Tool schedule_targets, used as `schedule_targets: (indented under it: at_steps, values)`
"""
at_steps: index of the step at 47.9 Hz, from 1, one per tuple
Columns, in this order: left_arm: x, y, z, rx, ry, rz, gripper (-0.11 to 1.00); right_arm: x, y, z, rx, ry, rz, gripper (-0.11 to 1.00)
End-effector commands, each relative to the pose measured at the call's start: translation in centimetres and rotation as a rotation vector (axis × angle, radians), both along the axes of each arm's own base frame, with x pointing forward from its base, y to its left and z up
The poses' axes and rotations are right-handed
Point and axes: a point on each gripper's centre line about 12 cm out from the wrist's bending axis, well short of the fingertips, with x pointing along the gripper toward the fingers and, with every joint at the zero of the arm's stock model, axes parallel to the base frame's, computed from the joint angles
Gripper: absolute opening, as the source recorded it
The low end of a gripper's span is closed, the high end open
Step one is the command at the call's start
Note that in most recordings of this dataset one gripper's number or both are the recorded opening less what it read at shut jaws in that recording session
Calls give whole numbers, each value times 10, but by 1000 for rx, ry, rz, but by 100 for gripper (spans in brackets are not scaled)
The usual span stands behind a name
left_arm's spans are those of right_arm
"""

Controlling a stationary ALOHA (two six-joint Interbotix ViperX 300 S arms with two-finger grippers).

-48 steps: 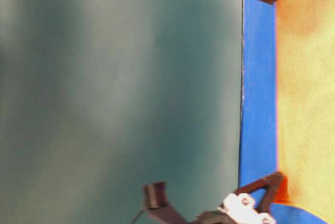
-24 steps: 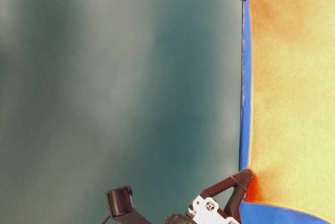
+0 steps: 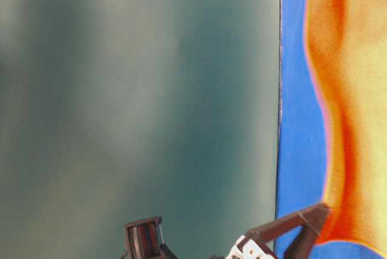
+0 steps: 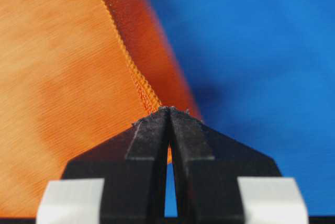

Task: Fold the orange towel.
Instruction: 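Pull both held corners toward the near edge, folding towel in half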

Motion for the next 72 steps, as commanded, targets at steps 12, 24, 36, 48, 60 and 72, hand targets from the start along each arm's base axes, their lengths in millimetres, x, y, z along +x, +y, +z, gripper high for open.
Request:
schedule_targets:
  at_steps: [12,24,36,48,60,72]
  values:
    - [1,-62,4,-70,-9,-124,3,7,70,1,115,-7,156,0]
    - [0,-111,2,-150,-1,-196,3,7,111,-2,185,16,240,0]
    - [-1,-144,-2,-202,18,-239,3,7,141,-5,224,54,301,0]
    - [4,-149,-5,-206,25,-242,3,13,149,-7,229,74,313,0]
    - [4,-149,-7,-205,30,-244,3,14,150,-8,230,83,314,0]
    - [5,-144,-10,-202,40,-228,28,16,151,-8,238,85,305,1]
